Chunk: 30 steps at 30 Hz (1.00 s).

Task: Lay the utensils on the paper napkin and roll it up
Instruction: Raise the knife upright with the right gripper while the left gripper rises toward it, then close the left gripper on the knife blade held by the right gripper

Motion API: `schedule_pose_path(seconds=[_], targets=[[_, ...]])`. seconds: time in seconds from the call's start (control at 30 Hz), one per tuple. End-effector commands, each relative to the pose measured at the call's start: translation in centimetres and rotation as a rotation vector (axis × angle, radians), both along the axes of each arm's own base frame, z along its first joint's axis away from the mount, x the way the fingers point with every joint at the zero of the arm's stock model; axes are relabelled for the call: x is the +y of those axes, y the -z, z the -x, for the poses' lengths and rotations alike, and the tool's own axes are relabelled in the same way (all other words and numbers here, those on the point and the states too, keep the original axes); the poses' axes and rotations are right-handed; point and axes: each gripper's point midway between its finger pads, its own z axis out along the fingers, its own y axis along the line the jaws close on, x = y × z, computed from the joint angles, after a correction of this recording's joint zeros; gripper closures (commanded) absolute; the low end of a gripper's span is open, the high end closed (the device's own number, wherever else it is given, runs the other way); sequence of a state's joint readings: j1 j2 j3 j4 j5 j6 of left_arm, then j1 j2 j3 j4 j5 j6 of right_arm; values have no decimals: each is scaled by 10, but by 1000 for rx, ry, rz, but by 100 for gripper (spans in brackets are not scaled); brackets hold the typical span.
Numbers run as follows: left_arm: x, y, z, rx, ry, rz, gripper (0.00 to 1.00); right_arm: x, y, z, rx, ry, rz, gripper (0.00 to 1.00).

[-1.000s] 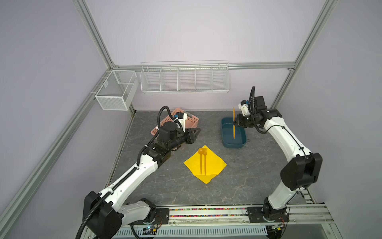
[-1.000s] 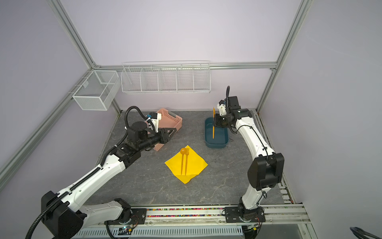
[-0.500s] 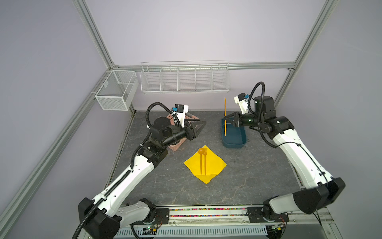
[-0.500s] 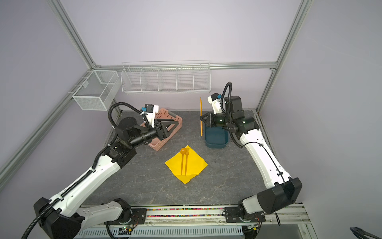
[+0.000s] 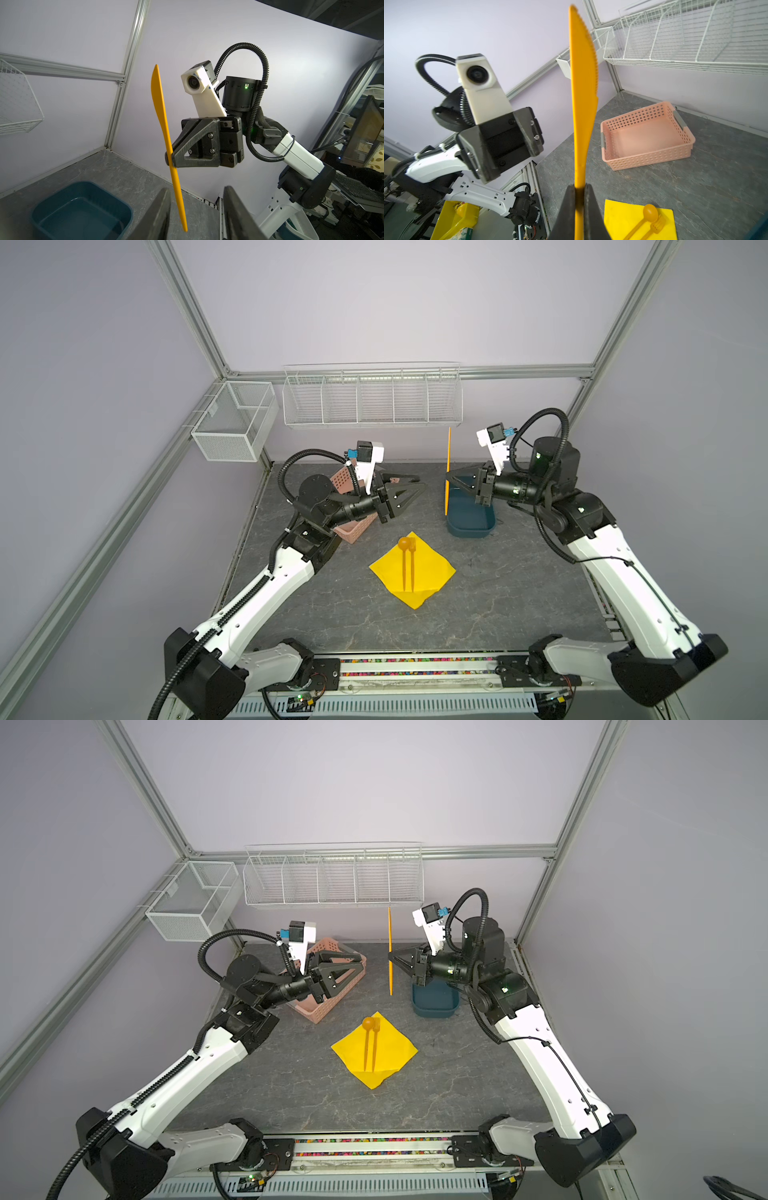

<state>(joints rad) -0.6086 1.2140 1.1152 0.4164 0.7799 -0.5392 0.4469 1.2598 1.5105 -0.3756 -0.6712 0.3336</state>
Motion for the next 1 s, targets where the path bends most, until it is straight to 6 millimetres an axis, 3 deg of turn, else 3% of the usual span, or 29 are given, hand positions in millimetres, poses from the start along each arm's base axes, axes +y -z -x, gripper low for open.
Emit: schedule_pose_path(seconds=[0.0,0.23,0.43,0.97], targets=[[-2,-15,14,-49,91,34,59,5,-27,22,-65,-78,-65,93],[-13,-12,24,-33,181,12,64,18,-44,43,-84,-156,-91,93],[-25,-7,34,-40,215,-42,66,23,-44,51,-93,-183,-89,93],[-28,-4,39,-27,247,-54,78,28,-45,61,-111,-217,-83,93]])
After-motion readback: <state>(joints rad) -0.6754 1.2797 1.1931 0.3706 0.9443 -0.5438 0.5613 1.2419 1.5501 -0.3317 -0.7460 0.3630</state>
